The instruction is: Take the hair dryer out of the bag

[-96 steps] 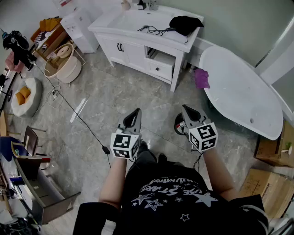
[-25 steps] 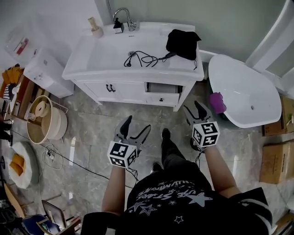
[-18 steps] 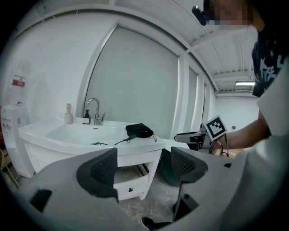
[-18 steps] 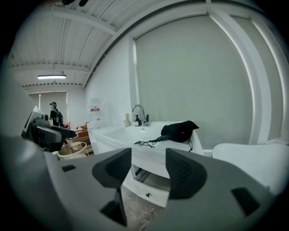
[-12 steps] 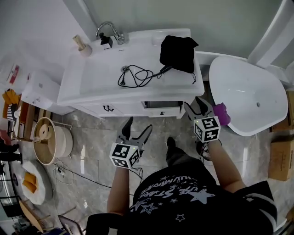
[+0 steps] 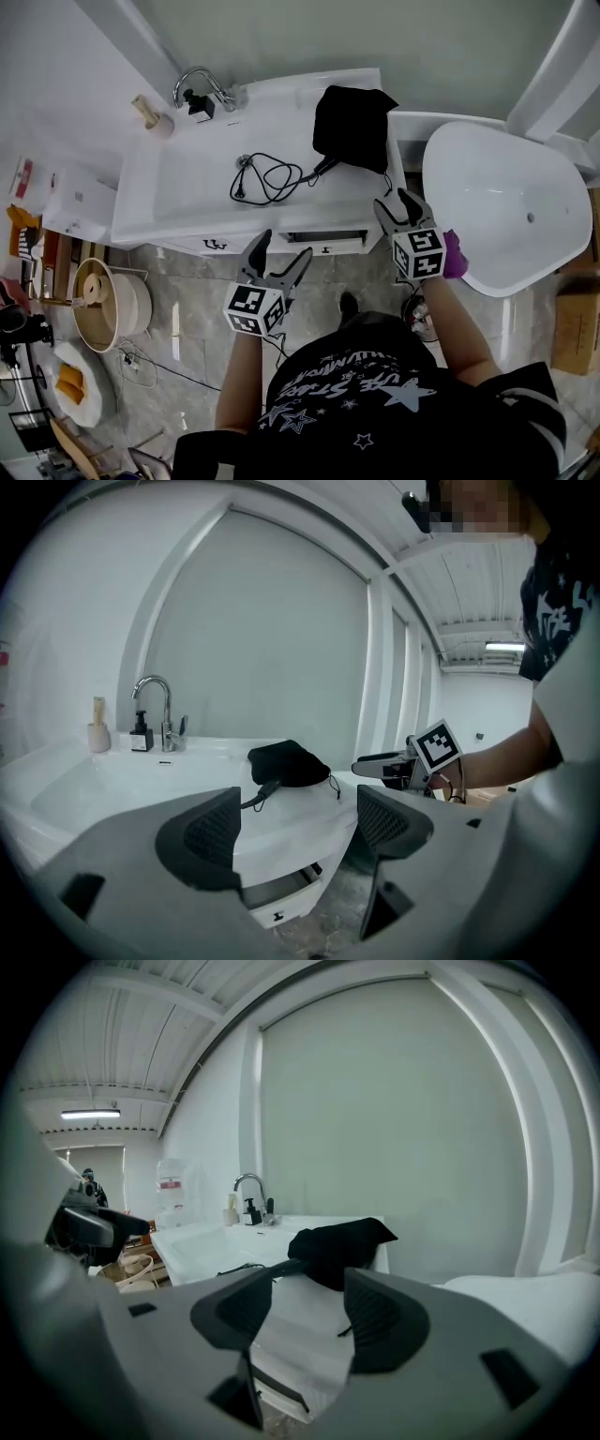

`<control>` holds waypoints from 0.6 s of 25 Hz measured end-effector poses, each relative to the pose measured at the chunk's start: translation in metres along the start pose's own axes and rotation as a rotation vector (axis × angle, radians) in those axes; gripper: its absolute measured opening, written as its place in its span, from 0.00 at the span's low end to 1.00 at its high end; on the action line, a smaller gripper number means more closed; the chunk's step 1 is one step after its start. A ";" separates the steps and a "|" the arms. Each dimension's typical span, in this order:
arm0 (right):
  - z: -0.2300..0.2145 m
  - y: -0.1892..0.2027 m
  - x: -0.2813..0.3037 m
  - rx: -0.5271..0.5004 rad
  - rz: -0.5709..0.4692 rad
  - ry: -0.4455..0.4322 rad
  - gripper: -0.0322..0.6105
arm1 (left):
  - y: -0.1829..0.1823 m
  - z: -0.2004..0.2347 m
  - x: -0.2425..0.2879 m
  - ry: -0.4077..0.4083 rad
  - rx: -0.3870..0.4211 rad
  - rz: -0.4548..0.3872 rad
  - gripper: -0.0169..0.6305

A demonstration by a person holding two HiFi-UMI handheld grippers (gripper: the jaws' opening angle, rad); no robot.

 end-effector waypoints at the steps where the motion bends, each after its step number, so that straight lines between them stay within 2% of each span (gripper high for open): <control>1: -0.005 -0.001 0.005 -0.002 0.000 0.002 0.42 | -0.003 0.001 0.006 -0.002 0.005 0.000 0.63; 5: -0.019 0.000 0.015 0.005 0.003 0.014 0.41 | -0.011 0.002 0.024 0.002 0.036 0.017 0.63; 15: -0.026 0.014 0.024 0.041 0.029 0.053 0.40 | -0.013 0.010 0.067 0.105 0.060 0.088 0.63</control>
Point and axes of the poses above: the fingertips, and each gripper's own axes: x forward along the fingers, z to its left, y out of its underside, the point moved 8 cm from there along -x, backward along the fingers, and after that the axes turned 3 degrees about -z, right-handed, at the moved point
